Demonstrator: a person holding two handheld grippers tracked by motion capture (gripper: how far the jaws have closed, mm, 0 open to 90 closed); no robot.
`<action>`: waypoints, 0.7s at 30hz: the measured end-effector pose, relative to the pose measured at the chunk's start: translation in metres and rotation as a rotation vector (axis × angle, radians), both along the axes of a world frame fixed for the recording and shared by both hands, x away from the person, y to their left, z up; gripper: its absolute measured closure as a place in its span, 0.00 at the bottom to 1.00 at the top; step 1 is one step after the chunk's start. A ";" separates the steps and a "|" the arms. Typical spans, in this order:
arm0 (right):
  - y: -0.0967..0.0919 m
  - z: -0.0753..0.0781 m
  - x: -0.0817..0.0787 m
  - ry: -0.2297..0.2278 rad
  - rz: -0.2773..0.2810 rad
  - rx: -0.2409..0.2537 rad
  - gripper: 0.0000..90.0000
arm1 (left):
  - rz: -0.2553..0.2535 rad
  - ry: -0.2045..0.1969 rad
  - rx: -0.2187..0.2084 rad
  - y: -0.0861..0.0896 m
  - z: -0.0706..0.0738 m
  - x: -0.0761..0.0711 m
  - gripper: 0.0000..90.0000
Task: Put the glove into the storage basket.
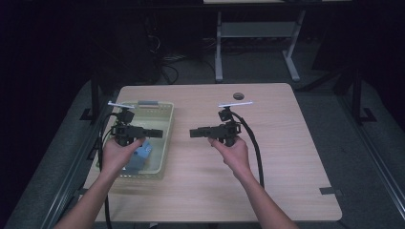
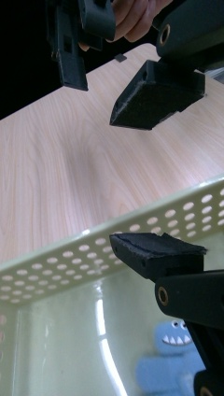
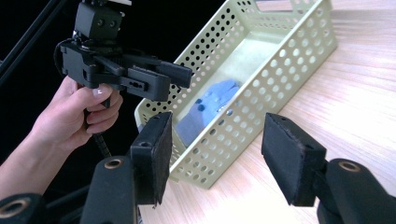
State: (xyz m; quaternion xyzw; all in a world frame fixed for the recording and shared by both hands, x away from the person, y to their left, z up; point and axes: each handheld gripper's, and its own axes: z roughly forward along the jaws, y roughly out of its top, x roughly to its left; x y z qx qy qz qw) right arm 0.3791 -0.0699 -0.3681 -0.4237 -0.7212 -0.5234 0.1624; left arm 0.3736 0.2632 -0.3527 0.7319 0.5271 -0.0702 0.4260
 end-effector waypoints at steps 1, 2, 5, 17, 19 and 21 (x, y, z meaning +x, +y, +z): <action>-0.002 0.000 0.000 0.003 -0.004 0.004 0.47 | -0.002 -0.002 0.000 -0.001 0.000 0.000 0.40; -0.004 -0.001 -0.001 0.011 -0.008 0.003 0.46 | -0.008 0.000 0.006 -0.004 0.000 0.001 0.39; -0.008 -0.002 -0.001 0.016 -0.014 0.002 0.46 | -0.017 -0.004 0.005 -0.009 0.000 0.001 0.39; -0.032 -0.006 -0.008 0.026 -0.048 -0.003 0.43 | -0.043 -0.021 -0.006 -0.029 0.003 0.000 0.36; -0.036 -0.005 -0.009 0.027 -0.051 0.000 0.43 | -0.046 -0.028 -0.012 -0.031 0.004 0.000 0.36; -0.041 -0.004 -0.010 0.023 -0.057 0.005 0.43 | -0.051 -0.030 -0.011 -0.034 0.004 0.000 0.35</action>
